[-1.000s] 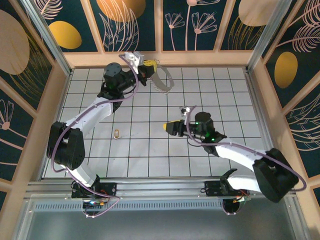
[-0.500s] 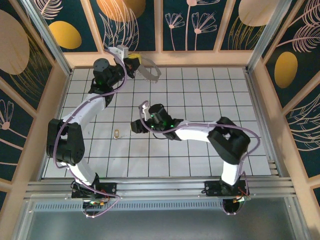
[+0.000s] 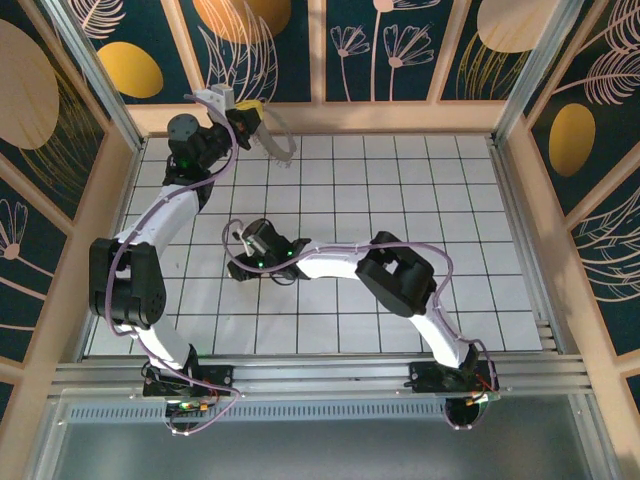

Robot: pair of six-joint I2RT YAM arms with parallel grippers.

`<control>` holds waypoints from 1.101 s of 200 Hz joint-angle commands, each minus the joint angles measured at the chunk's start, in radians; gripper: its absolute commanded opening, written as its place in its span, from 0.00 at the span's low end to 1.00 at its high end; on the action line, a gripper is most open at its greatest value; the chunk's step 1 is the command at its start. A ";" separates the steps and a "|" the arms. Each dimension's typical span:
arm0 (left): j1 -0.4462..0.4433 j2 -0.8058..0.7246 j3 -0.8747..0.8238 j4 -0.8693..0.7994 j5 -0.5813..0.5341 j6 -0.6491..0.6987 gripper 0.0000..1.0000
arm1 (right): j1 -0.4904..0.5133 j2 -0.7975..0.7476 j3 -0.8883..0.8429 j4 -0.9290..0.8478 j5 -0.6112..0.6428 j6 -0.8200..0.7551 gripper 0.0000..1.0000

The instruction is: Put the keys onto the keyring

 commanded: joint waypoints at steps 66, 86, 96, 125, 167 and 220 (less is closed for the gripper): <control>0.024 -0.017 0.034 0.053 0.033 -0.018 0.00 | 0.059 0.116 0.151 -0.134 0.073 -0.071 0.51; 0.026 -0.014 0.037 0.052 0.034 -0.019 0.00 | 0.058 0.113 0.140 -0.127 0.068 -0.068 0.47; 0.025 -0.013 0.038 0.051 0.036 -0.018 0.00 | 0.058 0.112 0.137 -0.124 0.062 -0.068 0.45; 0.026 -0.008 0.040 0.053 0.038 -0.019 0.00 | 0.058 0.112 0.125 -0.108 0.040 -0.058 0.38; 0.026 -0.008 0.038 0.050 0.031 -0.014 0.00 | 0.060 0.109 0.114 -0.095 0.020 -0.052 0.26; 0.027 -0.007 0.038 0.052 0.038 -0.019 0.00 | 0.061 0.106 0.110 -0.091 0.021 -0.052 0.04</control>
